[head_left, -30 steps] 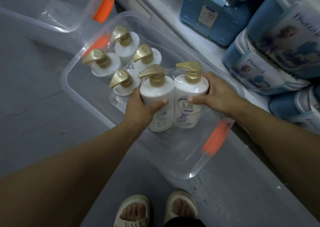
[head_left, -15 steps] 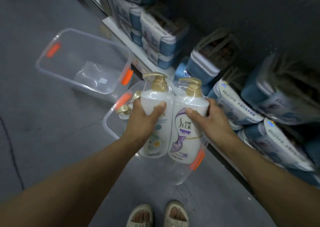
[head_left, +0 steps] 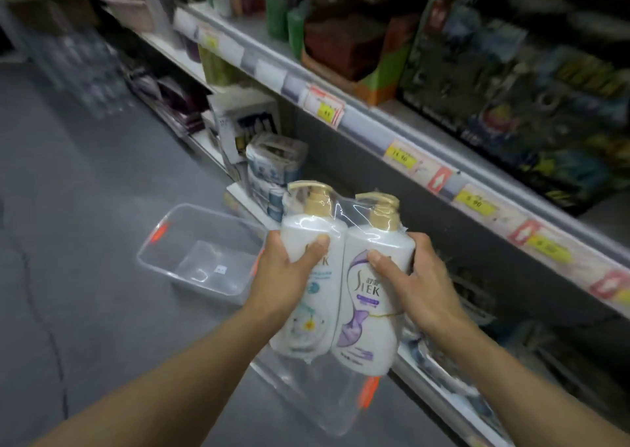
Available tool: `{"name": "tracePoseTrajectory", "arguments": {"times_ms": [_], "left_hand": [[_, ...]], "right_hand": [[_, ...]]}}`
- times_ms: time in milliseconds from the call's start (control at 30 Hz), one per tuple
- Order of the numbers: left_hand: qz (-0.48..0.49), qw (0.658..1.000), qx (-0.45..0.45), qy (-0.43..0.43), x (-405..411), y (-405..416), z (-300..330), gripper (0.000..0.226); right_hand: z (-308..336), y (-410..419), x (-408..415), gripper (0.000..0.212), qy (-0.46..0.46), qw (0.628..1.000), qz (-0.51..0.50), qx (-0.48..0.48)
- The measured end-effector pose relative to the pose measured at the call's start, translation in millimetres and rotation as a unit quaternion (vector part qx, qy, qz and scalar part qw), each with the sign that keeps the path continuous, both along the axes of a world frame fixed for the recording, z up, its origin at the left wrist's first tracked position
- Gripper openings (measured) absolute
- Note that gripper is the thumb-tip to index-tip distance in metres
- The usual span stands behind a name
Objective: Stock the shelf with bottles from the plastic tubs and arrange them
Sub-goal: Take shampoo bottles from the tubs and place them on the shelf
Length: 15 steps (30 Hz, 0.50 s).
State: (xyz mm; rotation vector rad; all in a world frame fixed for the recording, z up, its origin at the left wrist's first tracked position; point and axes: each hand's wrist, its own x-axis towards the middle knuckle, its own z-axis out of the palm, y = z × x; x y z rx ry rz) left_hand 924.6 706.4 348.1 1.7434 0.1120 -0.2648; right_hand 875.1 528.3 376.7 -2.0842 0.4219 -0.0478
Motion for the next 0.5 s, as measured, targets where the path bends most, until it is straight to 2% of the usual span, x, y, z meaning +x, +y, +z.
{"name": "tracePoseTrajectory", "arguments": {"times_ms": [167, 400, 500], "left_hand": [[-0.013, 0.999, -0.026, -0.039, 5.1, -1.7, 87.5, 0.082], [-0.096, 0.988, -0.016, -0.122, 11.6, -18.7, 194.3, 0.088], [-0.113, 0.982, -0.044, -0.142, 10.4, -34.0, 240.4, 0.084]], "right_hand": [[88.7, 3.0, -11.0, 0.044, -0.052, 0.998, -0.017, -0.018], [200.2, -5.3, -30.7, 0.043, -0.128, 0.988, -0.075, -0.043], [243.1, -13.9, -39.2, 0.043, -0.160, 0.980, -0.100, -0.068]]}}
